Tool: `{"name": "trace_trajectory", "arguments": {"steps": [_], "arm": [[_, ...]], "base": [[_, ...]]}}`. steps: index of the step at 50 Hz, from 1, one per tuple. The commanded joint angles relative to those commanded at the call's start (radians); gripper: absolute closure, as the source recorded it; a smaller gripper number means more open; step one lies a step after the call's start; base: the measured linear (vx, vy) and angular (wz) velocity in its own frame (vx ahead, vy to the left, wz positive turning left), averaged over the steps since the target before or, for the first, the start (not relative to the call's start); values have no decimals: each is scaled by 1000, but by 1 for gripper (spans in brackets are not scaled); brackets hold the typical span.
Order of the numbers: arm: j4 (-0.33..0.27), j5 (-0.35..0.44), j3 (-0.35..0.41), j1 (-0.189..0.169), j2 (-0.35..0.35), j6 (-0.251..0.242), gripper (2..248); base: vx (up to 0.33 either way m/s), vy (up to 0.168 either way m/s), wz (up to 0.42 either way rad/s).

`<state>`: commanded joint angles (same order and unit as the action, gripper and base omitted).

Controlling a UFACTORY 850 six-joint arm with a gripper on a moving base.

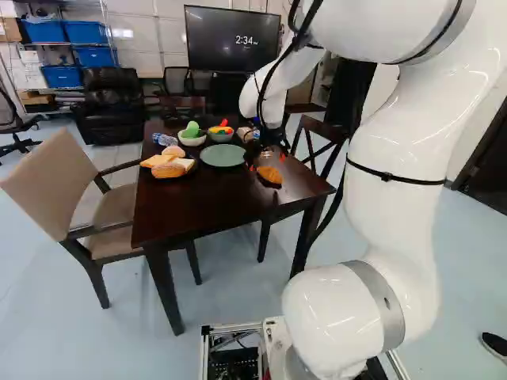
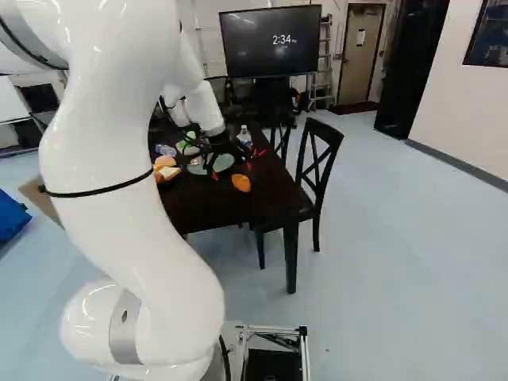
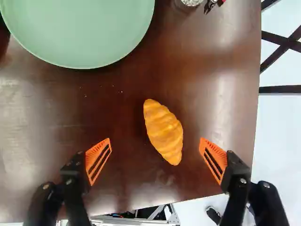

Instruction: Move the croissant to the empty plate

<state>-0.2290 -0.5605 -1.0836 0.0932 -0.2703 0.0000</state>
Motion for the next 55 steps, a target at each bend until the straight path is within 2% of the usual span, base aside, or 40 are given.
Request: {"name": "trace_trajectory", "arguments": {"steps": [15,55], "arm": [[0,0,-20,-7,-53,0,3],[0,0,-23,-9,-56,0,3]], "base": [[0,0,0],[0,0,0]]}}
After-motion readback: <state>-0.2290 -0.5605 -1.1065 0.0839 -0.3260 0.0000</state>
